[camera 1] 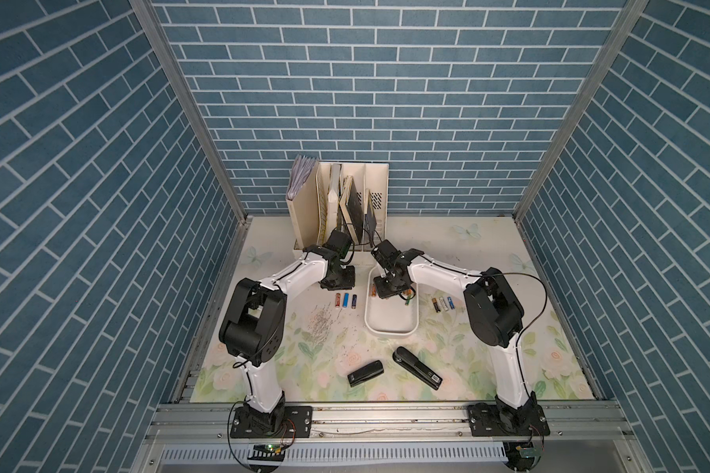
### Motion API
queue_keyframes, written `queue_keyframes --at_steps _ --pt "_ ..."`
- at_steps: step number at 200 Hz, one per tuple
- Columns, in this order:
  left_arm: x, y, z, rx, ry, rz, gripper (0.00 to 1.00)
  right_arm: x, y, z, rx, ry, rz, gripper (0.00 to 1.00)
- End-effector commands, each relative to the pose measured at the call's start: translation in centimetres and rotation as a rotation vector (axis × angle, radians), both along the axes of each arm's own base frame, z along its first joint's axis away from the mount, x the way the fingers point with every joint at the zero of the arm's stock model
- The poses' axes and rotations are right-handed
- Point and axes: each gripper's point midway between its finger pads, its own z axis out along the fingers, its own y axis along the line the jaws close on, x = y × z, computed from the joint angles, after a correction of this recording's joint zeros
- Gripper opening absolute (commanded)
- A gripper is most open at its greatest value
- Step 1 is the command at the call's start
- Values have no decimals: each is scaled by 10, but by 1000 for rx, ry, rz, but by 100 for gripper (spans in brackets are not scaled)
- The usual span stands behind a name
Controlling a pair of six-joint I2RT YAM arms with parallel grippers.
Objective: Take the batteries out of the storage box
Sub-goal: Pick up the battery from the storage box, then place the battery at the center of the board.
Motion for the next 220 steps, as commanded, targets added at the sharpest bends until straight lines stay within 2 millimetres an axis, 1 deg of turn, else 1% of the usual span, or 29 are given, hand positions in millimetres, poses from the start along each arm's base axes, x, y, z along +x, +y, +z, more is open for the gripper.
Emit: queue_keyframes --at_steps 1,19,51,75,96,112,128,148,168,193,220 --pt "-6 3 0 15 9 -3 35 -4 -7 26 16 -12 16 16" --pt "-6 3 -1 15 10 -3 35 -1 -13 41 29 -31 2 16" --pt "-5 2 0 15 9 -3 35 6 -32 70 54 -62 -30 16" --pt "-5 2 -2 16 12 -3 35 9 -55 87 56 -76 -58 16" --pt "-4 2 -1 15 10 -5 35 7 -85 93 46 -72 -94 16" --pt "-3 1 -1 12 11 -7 35 3 -114 90 16 -73 -128 16" --pt "-2 -1 -1 9 13 -9 35 -2 -145 83 -21 -67 -165 16" --pt "-2 -1 -1 7 13 -11 35 -8 -181 71 -60 -51 -218 16" --pt "-2 -1 0 9 13 -13 35 -12 -212 57 -93 -37 -272 16" --pt "-2 -1 -2 11 17 -12 35 -13 -236 40 -118 -16 -308 16" --pt "-2 0 -1 13 17 -10 35 -10 -249 28 -160 -8 -310 16"
